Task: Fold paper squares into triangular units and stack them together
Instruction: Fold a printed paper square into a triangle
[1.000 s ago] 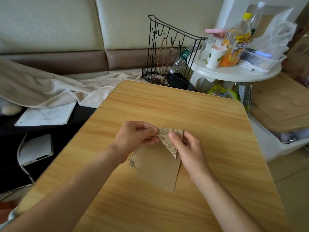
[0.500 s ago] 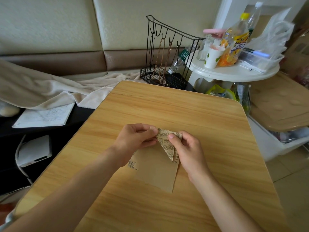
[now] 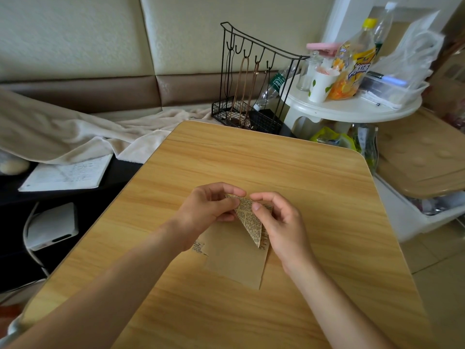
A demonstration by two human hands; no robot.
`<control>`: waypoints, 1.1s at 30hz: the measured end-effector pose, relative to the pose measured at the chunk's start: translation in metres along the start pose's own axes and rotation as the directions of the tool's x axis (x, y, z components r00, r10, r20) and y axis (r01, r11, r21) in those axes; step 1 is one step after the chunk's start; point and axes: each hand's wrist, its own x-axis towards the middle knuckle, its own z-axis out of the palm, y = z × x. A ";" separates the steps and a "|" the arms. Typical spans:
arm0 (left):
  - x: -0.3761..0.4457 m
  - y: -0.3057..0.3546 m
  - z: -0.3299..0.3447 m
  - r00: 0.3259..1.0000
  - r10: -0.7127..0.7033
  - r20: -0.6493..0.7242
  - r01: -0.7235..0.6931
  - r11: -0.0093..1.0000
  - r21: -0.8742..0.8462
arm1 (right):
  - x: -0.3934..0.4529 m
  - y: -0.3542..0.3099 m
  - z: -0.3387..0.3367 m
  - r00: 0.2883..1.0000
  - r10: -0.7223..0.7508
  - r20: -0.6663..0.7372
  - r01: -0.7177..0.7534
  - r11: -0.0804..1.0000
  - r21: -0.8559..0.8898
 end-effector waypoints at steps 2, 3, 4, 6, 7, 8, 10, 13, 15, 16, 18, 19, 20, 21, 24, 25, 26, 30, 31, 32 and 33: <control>0.000 0.000 0.000 1.000 0.016 -0.005 -0.016 0.999 0.029 | 0.000 0.001 0.000 1.000 -0.020 0.005 0.020 1.000 -0.021; 0.000 0.000 0.000 1.000 0.025 -0.010 -0.025 0.998 0.052 | 0.000 0.000 0.000 1.000 -0.023 0.007 0.023 0.999 -0.022; 0.000 0.000 -0.001 0.999 0.036 -0.017 -0.034 0.996 0.081 | -0.001 0.000 0.000 1.000 -0.022 0.009 0.023 1.000 -0.019; 0.001 0.000 -0.002 0.998 0.055 -0.027 -0.051 0.989 0.140 | -0.001 0.000 0.001 1.000 -0.013 0.010 0.014 1.000 -0.013; 0.001 0.000 -0.003 0.998 0.064 -0.027 -0.059 0.985 0.163 | -0.001 0.000 0.002 1.000 -0.007 0.006 0.007 1.000 -0.012; 0.001 -0.001 -0.003 0.997 0.071 -0.026 -0.065 0.982 0.177 | -0.001 0.000 0.002 1.000 -0.004 0.000 0.004 1.000 -0.019; 0.000 -0.001 -0.004 0.996 0.082 -0.037 -0.074 0.981 0.179 | -0.001 0.001 0.002 1.000 -0.002 -0.004 0.002 0.999 -0.039; 0.002 -0.002 -0.005 0.993 0.094 -0.076 -0.081 0.985 0.153 | -0.002 0.002 0.002 1.000 0.011 -0.008 -0.011 0.999 -0.033; 0.002 -0.001 -0.006 0.994 0.081 -0.080 -0.070 0.989 0.132 | -0.002 0.002 0.002 1.000 0.021 -0.021 -0.021 0.999 -0.024; 0.002 -0.001 -0.006 0.996 0.066 -0.062 -0.058 0.991 0.123 | -0.002 0.002 0.002 0.999 0.027 -0.027 -0.028 0.999 -0.017; 0.001 0.000 -0.006 0.999 0.035 -0.009 -0.034 0.993 0.110 | -0.001 0.002 0.003 0.999 0.030 -0.033 -0.030 1.000 0.001; 0.000 -0.001 -0.005 1.000 0.027 0.009 -0.028 0.994 0.105 | -0.001 0.002 0.003 0.999 0.028 -0.032 -0.028 1.000 0.002; 0.000 -0.002 -0.004 1.000 0.023 0.017 -0.024 0.995 0.098 | -0.001 0.003 0.003 0.999 0.028 -0.030 -0.028 1.000 -0.001; 0.000 -0.002 -0.003 1.000 0.019 0.018 -0.021 0.996 0.084 | -0.002 0.003 0.002 0.999 0.030 -0.028 -0.030 1.000 -0.007; 0.001 -0.002 -0.005 1.000 0.008 0.027 -0.009 0.999 0.051 | -0.002 0.003 0.001 0.999 0.040 -0.019 -0.041 0.999 -0.005; 0.001 -0.001 -0.006 0.999 0.003 0.032 -0.005 0.999 0.047 | -0.001 0.002 0.001 0.999 0.045 -0.018 -0.045 0.999 -0.002; 0.001 -0.001 -0.006 0.999 -0.003 0.036 0.002 0.999 0.039 | -0.001 0.002 0.001 0.999 0.047 -0.012 -0.047 0.999 -0.002; 0.001 -0.001 -0.006 0.999 -0.033 -0.007 0.033 0.999 -0.039 | 0.000 -0.001 0.001 0.998 0.053 -0.022 -0.053 0.999 -0.012; 0.001 -0.001 -0.006 0.999 -0.043 -0.025 0.041 0.997 -0.060 | 0.001 -0.001 0.001 0.998 0.053 -0.026 -0.054 0.999 -0.010; 0.001 0.000 -0.006 0.998 -0.051 -0.037 0.048 0.996 -0.075 | 0.001 -0.001 0.001 0.998 0.051 -0.029 -0.051 0.999 -0.008; 0.001 0.000 -0.005 0.997 -0.059 -0.041 0.055 0.995 -0.084 | 0.001 -0.001 0.000 0.998 0.047 -0.031 -0.048 0.999 -0.010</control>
